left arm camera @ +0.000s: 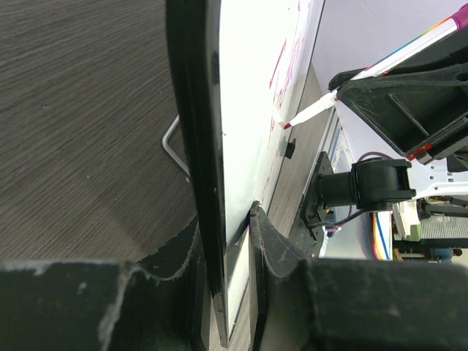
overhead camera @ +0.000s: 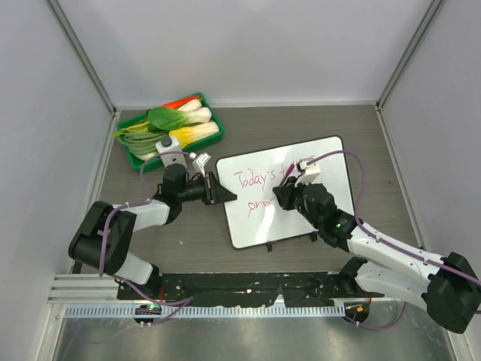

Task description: Write a sentence on the whiteboard

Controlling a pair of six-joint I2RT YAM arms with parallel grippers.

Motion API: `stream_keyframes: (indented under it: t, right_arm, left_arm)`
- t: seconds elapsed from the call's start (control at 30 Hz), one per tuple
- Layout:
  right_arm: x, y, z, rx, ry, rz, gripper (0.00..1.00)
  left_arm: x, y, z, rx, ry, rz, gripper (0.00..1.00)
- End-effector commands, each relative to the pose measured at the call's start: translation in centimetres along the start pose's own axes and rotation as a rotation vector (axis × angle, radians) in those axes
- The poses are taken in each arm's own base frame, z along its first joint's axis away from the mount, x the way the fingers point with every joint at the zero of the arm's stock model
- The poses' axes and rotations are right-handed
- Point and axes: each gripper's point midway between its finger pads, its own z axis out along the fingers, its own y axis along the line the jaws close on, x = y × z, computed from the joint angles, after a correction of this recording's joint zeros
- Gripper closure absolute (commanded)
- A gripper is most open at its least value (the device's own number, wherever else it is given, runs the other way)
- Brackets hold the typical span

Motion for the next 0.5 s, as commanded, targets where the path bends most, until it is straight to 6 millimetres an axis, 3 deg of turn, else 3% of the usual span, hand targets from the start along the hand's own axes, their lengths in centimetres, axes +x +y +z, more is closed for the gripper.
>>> stream_keyframes:
  t: [0.0,0.47]
  right_arm:
    - [-1.3,0.1,0.2,0.009,-0.064,0.017,0.98]
    - [1.1,-0.4,-0.3,0.005,0.024,0.004,0.98]
  left_arm:
    - [0.0,5.1,-0.1,-0.211,-0.037,0.076,1.00]
    - [0.0,5.0,-0.1,-0.206,-0.034,0.076,1.00]
